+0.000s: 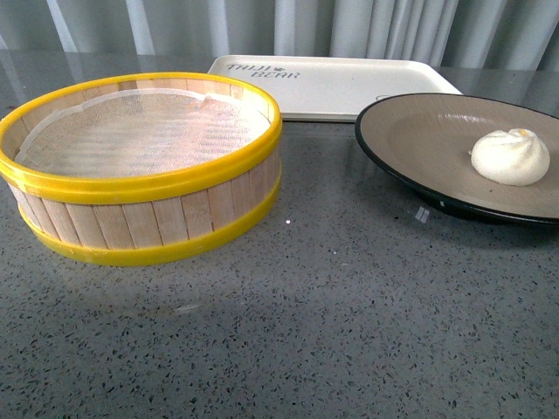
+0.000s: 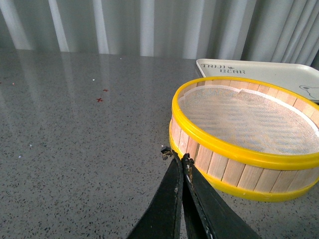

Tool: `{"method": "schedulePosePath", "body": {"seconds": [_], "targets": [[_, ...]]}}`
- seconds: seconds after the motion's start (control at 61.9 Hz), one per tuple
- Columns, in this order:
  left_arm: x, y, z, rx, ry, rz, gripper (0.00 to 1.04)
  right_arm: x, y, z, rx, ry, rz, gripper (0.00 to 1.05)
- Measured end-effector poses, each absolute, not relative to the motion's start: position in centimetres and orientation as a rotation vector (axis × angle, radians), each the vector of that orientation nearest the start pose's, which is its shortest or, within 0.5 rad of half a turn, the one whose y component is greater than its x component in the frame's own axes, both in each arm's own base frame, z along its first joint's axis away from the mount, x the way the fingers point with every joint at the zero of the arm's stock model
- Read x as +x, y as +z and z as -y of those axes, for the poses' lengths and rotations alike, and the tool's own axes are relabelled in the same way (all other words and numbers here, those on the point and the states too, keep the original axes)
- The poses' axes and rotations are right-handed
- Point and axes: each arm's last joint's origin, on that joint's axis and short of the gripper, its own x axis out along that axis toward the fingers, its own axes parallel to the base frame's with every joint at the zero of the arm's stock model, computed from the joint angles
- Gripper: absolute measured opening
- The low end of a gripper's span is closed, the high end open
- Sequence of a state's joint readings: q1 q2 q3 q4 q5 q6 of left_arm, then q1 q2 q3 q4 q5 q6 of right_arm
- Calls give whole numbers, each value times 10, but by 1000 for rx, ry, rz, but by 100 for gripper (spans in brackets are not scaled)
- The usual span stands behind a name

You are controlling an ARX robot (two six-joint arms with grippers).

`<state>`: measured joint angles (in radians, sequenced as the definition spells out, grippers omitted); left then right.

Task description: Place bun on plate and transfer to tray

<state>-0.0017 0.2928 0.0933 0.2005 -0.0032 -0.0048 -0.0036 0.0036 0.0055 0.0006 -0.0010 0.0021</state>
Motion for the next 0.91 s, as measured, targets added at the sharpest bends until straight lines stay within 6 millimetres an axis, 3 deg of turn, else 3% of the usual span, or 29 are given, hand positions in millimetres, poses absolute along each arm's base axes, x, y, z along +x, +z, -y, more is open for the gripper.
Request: {"method": "schedulePosePath", "body": {"seconds": [0.534, 0.905], "targets": [[101, 169, 0, -4, 1, -24, 4, 98, 165, 0, 2, -3, 2, 96], [96, 172, 0, -4, -1, 23, 4, 98, 165, 0, 2, -3, 2, 96]]}}
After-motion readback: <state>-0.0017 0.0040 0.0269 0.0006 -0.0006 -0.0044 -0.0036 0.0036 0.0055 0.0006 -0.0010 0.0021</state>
